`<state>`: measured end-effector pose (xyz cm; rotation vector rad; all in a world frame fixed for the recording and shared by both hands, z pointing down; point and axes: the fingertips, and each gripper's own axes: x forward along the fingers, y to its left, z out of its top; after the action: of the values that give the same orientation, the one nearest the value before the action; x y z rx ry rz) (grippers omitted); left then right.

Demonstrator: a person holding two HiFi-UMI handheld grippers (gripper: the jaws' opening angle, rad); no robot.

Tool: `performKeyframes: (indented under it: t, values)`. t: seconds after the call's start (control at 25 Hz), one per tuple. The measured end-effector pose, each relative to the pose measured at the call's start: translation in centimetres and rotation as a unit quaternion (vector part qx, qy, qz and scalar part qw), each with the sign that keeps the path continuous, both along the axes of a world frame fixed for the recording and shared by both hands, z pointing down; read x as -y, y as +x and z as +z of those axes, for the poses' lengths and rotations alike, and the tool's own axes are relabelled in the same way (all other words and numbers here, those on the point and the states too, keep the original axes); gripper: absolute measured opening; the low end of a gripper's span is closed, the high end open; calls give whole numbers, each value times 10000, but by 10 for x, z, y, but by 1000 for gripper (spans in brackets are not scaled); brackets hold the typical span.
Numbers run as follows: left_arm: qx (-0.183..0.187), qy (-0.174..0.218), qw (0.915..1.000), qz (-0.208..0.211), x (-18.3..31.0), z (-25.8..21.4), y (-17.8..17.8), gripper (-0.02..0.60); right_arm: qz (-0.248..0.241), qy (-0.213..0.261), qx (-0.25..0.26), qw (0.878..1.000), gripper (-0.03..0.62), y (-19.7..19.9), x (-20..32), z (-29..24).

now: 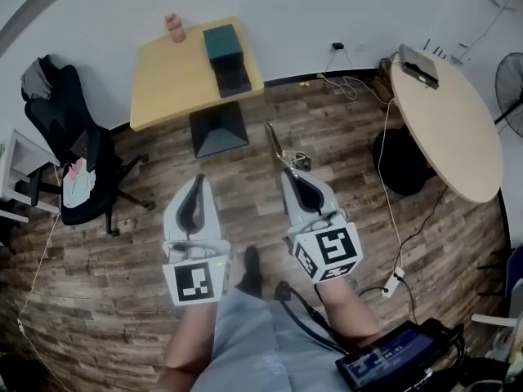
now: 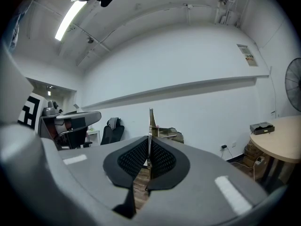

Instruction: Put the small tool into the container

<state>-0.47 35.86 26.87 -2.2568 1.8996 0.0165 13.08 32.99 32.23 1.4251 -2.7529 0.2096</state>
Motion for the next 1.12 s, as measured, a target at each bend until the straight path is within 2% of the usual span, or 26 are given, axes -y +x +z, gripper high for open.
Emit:
performKeyframes:
  t: [0.16, 0.32, 0.44, 0.56, 0.68, 1.12]
  values:
    - [-237, 14, 9997, -25, 44, -10, -30, 9, 8, 102, 30, 9999, 3, -30, 43, -11]
    - [-150, 273, 9995, 87, 79, -27, -57, 9, 98, 284, 79, 9995, 3, -55, 77, -29]
    - [-300, 357, 9988, 156, 99, -38, -71, 9, 190, 363, 47, 9991, 3, -67, 94, -40]
    - [-238, 415, 9986, 232, 117, -38, -83, 9, 298, 431, -33, 9986, 3, -73, 109, -48]
    - [-315, 328, 9985, 307, 132, -35, -84, 9, 382, 417, -70, 9984, 3, -74, 124, -49]
    - [-105, -8, 9990, 428, 197, 0, -71, 9, 516, 72, 15, 9986, 3, -59, 188, -15]
